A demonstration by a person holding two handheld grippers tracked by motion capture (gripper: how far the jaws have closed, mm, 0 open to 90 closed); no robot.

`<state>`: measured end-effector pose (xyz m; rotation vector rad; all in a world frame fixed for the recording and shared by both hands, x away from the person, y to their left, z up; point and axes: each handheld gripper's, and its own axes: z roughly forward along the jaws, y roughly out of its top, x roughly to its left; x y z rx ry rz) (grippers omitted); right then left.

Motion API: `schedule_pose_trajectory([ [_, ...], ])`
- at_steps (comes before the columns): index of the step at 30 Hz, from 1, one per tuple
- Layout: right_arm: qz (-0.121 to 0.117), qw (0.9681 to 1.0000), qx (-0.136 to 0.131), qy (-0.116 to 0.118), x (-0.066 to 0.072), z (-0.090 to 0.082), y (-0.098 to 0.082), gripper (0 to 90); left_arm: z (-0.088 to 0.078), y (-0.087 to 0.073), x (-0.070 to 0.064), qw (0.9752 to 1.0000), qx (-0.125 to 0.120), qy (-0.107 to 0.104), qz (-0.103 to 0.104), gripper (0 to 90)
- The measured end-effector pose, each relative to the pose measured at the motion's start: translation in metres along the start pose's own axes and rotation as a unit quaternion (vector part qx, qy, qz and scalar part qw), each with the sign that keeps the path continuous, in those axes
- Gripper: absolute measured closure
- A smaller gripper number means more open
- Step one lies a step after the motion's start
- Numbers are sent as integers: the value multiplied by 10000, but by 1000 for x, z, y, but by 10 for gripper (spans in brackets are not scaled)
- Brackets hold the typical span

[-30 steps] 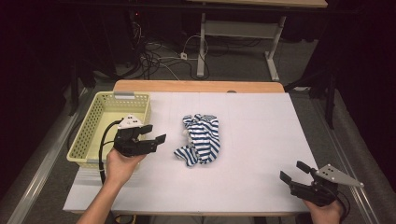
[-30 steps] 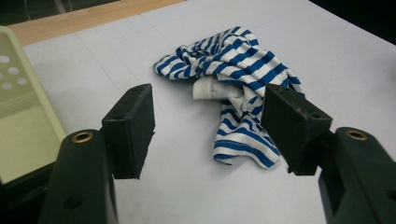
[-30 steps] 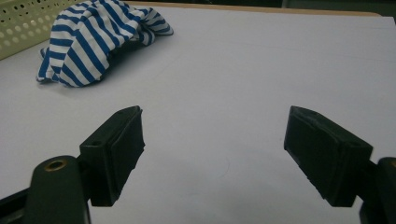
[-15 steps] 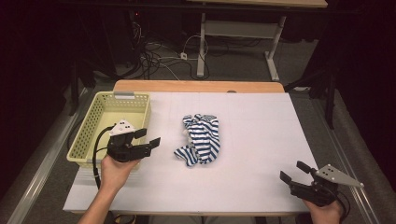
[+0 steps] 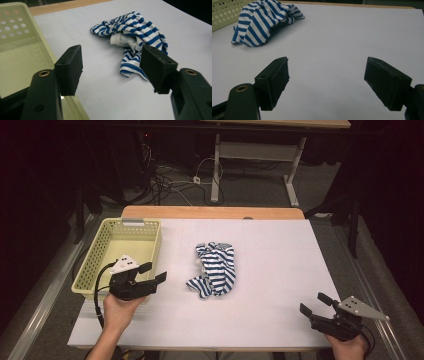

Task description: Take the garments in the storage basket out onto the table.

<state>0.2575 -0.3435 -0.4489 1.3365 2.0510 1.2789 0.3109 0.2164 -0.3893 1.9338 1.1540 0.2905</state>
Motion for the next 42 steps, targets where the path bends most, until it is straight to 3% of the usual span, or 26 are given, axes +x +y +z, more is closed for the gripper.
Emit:
schedule_pose_trajectory([
  [10, 5, 10000, -4, -17, 0, 0, 0, 207, -8, -10, 0, 9999, -129, 67, -4, 338],
  [34, 106, 9998, -27, -187, 0, -1, 0, 206, -36, -56, 8, 9977, -531, 376, -172, 322],
  [42, 124, 9997, -16, -194, 0, -1, 0, 206, -43, -70, 11, 9961, -647, 438, -402, 324],
])
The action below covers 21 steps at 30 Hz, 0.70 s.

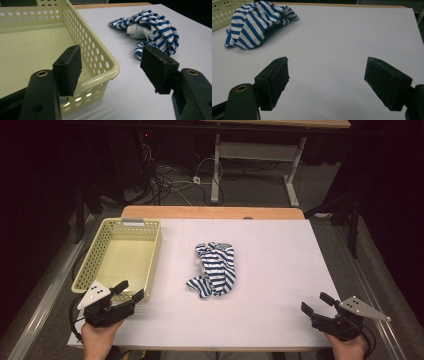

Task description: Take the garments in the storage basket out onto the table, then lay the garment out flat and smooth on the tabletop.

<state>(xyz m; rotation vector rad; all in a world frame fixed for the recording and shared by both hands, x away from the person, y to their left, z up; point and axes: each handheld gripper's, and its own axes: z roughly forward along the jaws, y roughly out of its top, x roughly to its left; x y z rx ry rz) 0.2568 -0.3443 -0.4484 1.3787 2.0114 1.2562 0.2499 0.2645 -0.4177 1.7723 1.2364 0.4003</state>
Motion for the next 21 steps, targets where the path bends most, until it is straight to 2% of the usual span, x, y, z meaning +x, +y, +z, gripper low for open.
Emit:
schedule_pose_trajectory([
  [9, 10, 10000, 5, -13, -1, 0, 0, 209, 1, -6, 2, 10000, 43, 80, -3, 324],
  [15, 18, 10000, 25, -4, -1, 1, 1, 209, 3, -8, 5, 9999, 74, 35, -92, 323],
  [21, 32, 10000, 63, -10, -1, 3, 1, 210, 6, -8, 5, 9999, 115, -42, -84, 323],
])
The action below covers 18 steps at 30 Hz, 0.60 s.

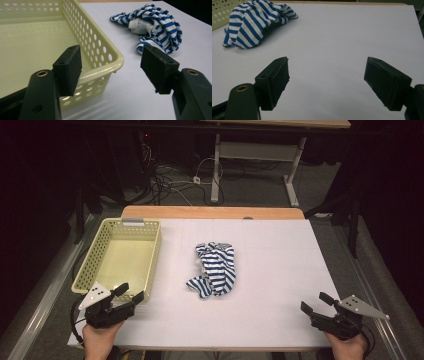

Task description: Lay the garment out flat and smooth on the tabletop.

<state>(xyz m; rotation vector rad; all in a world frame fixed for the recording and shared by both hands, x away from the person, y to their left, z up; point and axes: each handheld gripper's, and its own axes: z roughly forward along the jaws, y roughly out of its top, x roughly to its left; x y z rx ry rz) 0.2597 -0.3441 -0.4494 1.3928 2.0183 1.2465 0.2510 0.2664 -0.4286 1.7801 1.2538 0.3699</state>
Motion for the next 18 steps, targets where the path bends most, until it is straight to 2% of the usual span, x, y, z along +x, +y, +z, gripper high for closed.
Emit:
schedule_pose_trajectory([
  [10, 82, 9999, 3, -60, 0, -1, 0, 209, 7, 6, -7, 9998, 27, -106, 159, 334],
  [18, 37, 10000, -39, -62, 0, -3, -1, 209, 14, 13, -18, 9993, -14, -217, 303, 351],
])
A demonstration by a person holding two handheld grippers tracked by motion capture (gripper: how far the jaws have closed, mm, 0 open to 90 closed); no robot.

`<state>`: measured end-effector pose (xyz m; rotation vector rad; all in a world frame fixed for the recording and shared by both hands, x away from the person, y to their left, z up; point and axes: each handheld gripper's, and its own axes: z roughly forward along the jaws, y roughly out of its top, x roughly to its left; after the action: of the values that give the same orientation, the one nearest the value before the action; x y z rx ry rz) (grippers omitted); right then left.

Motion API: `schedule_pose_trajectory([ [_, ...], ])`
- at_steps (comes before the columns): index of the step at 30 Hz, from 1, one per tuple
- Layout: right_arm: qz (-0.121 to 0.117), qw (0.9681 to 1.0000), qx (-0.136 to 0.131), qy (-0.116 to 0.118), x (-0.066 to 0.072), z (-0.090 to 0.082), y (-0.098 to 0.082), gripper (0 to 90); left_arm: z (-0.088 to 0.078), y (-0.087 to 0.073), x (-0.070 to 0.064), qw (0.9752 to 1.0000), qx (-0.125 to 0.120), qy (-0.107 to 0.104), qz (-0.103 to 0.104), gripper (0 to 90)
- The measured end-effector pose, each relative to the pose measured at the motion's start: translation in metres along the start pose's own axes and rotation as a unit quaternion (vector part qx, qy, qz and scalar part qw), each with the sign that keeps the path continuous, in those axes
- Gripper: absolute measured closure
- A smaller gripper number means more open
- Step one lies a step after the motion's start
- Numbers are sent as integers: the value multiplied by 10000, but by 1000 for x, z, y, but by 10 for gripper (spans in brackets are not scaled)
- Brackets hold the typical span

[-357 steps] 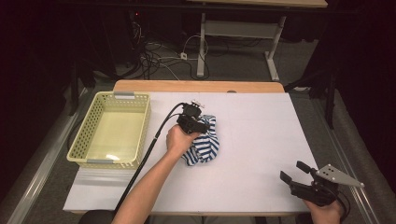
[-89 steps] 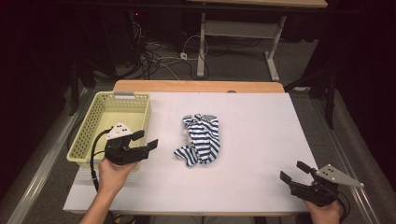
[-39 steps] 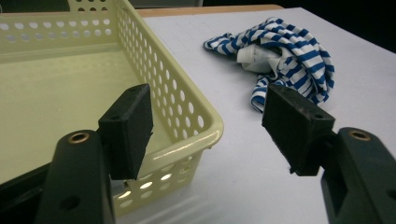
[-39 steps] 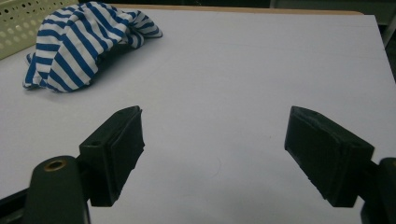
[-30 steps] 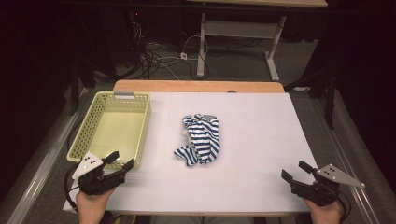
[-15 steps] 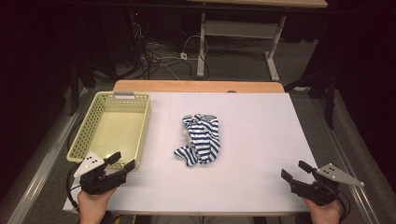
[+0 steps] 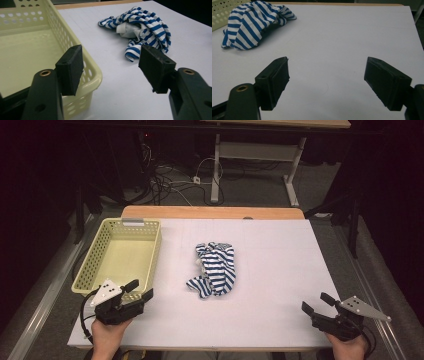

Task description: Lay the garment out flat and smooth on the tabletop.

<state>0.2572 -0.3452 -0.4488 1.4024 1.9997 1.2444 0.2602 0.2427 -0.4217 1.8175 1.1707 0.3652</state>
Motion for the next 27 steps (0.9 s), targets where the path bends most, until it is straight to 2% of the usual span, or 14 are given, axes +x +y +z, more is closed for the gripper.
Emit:
schedule_pose_trajectory([
  [2, -4, 10000, -22, 0, 0, 0, 0, 210, 3, 1, -2, 10000, -12, -46, -5, 352],
  [10, -27, 10000, -4, 2, 1, 0, 0, 215, 16, 6, -14, 9996, 47, -226, 188, 359],
  [13, -10, 10000, 10, 5, 1, 1, 0, 215, 19, 7, -17, 9993, 47, -342, 146, 359],
  [27, -47, 10000, 3, 5, 1, 1, 1, 218, 39, 11, -31, 9977, 223, -565, 312, 363],
])
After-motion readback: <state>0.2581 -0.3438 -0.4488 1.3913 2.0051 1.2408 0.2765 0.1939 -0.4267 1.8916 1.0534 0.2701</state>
